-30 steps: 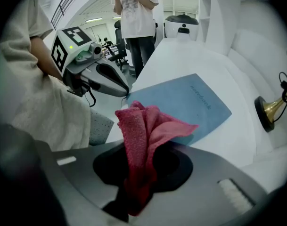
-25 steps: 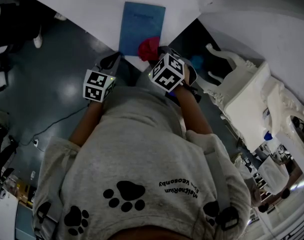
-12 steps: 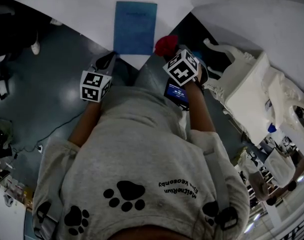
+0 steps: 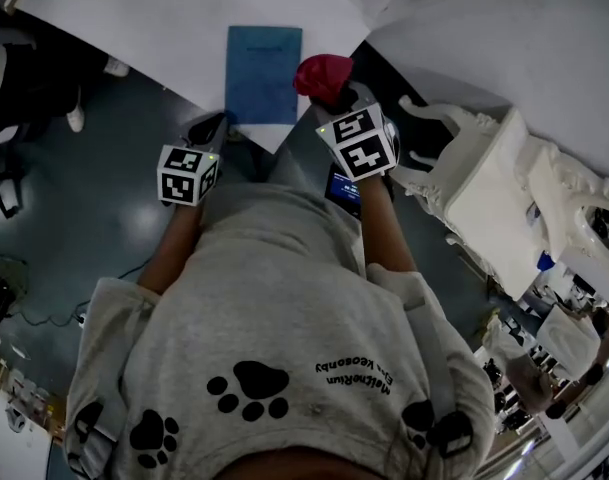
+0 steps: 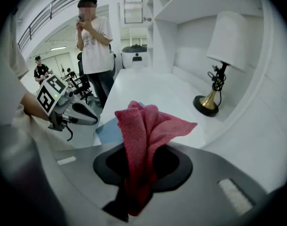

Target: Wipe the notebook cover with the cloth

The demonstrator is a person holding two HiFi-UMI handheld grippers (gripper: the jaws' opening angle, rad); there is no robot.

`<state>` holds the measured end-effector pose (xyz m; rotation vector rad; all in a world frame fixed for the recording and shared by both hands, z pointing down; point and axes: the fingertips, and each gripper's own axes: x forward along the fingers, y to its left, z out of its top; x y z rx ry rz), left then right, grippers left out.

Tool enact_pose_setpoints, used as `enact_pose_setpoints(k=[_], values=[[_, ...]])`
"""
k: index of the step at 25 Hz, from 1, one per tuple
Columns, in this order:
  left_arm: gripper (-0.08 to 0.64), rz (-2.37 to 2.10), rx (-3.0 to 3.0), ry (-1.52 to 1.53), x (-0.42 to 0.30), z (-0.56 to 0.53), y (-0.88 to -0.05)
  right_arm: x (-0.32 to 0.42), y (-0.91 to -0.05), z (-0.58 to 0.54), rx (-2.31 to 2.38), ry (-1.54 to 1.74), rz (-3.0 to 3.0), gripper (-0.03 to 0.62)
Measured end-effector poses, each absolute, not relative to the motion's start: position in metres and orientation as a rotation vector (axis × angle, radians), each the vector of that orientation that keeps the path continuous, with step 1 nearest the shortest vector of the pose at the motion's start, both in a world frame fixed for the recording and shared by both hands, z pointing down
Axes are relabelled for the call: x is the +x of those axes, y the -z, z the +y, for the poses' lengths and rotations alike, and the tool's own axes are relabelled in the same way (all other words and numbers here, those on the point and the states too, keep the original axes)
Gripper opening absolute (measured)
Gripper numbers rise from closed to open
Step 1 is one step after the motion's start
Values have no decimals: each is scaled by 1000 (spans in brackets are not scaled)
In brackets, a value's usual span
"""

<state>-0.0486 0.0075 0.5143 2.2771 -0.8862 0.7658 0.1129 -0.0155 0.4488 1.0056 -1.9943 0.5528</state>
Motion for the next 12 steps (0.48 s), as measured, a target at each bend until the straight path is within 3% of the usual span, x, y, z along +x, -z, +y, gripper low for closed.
enact_pose_setpoints(k=[12], values=[[-5, -1170, 2544, -449, -34, -69, -362, 96, -330, -62, 1419, -276, -2229, 97]])
